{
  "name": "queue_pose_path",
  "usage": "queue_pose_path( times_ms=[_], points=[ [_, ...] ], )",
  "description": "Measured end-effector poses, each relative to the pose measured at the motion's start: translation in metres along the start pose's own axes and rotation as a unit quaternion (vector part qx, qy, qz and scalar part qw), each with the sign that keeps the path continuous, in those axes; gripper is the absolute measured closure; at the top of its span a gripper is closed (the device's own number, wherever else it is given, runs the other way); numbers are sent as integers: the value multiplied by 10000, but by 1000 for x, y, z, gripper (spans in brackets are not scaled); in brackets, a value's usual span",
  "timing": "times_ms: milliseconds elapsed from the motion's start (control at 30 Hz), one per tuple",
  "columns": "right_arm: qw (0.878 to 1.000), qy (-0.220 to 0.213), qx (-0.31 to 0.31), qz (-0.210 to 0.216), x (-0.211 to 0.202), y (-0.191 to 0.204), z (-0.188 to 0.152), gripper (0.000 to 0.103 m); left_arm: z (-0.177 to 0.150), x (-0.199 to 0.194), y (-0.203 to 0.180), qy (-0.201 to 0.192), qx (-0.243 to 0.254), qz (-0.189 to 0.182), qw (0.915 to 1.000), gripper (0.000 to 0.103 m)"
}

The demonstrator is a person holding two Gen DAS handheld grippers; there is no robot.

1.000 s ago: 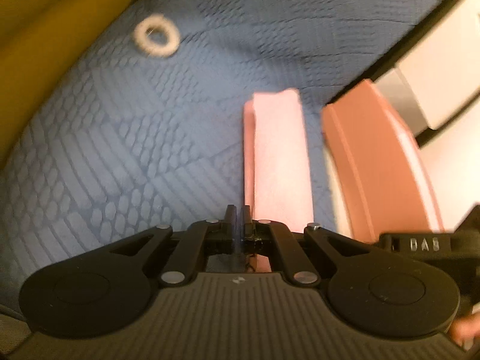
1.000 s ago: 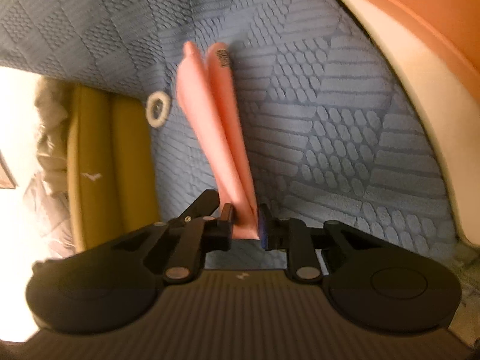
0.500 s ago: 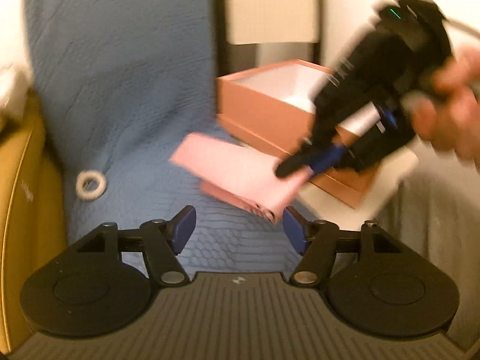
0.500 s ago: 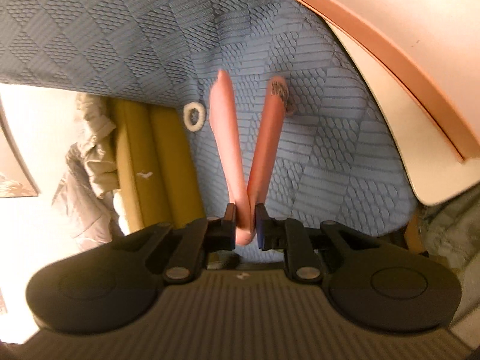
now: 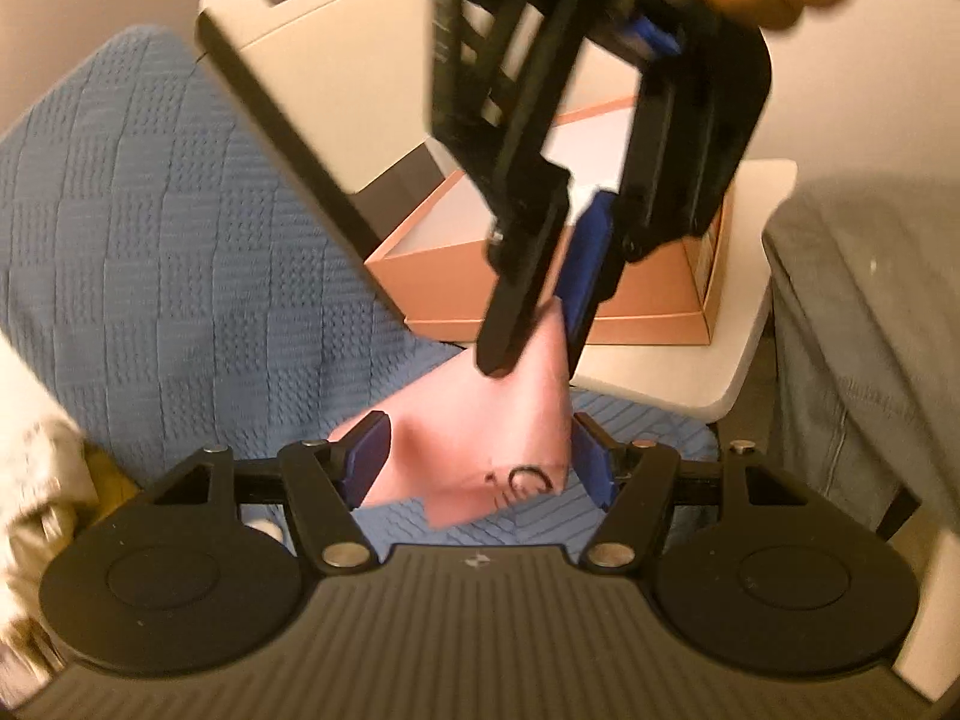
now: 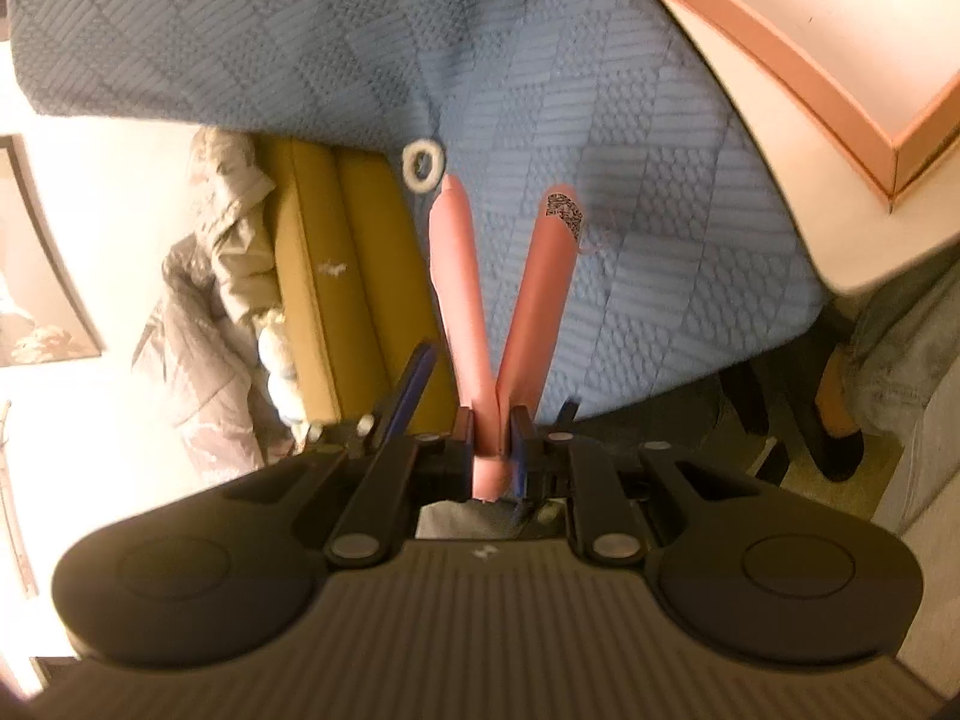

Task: Organize objects
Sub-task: 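Lift the folded pink strip upright with the left tool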

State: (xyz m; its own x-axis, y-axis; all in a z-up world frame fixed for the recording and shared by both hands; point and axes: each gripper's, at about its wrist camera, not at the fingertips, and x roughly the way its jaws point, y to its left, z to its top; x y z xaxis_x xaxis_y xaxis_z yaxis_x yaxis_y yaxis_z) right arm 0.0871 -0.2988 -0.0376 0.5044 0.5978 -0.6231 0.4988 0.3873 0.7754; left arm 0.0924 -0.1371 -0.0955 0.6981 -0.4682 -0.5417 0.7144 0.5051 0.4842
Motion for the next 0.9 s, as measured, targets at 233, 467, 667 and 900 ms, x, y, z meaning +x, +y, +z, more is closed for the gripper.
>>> queue_pose_path(
  times_ms=[233,467,667,900],
  points=[
    [9998,161,21,139,-12,10,-8,88,-4,9,14,-64,-373,-377,9986,67],
    [9990,52,297,339,-16,6,7,87,-1,16,29,86,-909,-529,9944,92],
    [9984,-84,391,389,-15,1,24,86,2,23,34,335,-1374,-668,9877,94],
    [9984,-200,-68,523,-6,9,44,82,3,22,50,617,-2304,-803,9678,94]
  ],
)
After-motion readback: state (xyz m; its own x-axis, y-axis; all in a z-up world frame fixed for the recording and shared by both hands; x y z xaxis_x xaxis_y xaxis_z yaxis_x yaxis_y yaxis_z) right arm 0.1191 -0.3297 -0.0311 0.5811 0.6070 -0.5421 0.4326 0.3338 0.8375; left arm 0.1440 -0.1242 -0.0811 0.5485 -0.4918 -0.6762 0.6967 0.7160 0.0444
